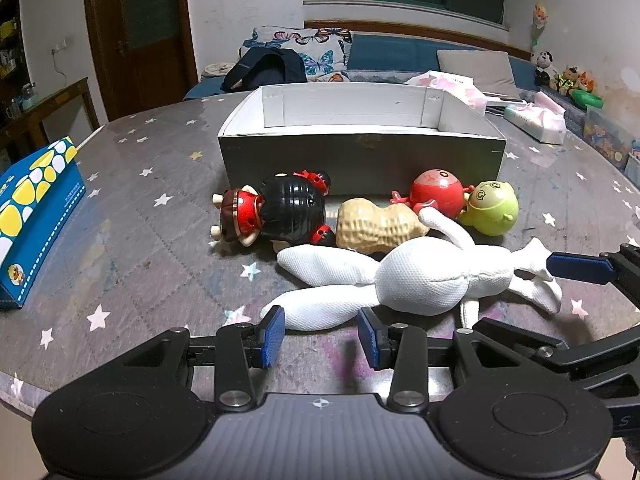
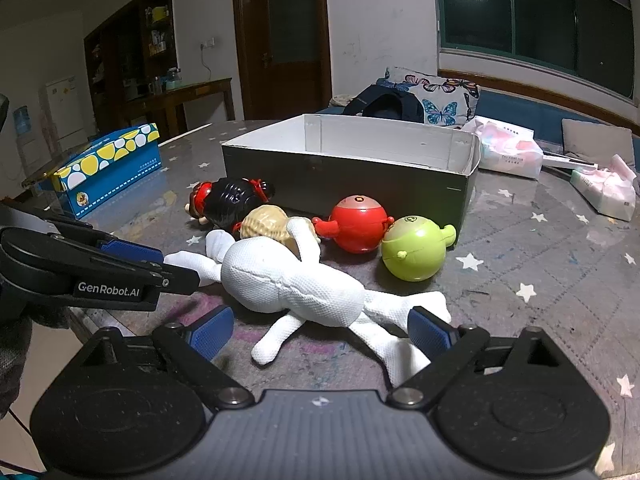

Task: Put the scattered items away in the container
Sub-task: 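Move both grippers toward the white plush rabbit in front of the box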

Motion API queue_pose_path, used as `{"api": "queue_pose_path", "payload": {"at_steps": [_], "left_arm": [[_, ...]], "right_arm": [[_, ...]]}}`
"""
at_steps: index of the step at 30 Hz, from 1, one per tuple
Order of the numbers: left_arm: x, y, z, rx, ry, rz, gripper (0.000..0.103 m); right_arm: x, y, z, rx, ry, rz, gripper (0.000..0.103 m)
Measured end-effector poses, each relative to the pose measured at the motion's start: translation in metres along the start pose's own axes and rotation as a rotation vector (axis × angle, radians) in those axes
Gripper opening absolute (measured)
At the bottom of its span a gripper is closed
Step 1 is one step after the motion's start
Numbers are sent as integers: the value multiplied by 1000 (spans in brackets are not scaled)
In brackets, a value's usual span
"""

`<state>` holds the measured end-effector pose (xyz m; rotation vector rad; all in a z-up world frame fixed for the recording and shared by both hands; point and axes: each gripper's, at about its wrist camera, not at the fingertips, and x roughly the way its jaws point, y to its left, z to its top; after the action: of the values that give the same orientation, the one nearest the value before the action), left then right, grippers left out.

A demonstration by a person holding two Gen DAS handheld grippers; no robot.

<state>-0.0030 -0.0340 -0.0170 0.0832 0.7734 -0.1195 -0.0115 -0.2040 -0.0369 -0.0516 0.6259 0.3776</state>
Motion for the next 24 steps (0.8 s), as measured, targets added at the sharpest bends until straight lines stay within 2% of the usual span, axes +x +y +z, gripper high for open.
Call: {"api": "queue_pose_path", "payload": {"at_steps": [19,24], "left_arm": [[2,-2,9,13,19,-18,43],[2,0,11,16,20,-24,43]], "right_arm": [[8,1,10,-29,15,19,91],[12,2,14,-49,26,35,86]]}}
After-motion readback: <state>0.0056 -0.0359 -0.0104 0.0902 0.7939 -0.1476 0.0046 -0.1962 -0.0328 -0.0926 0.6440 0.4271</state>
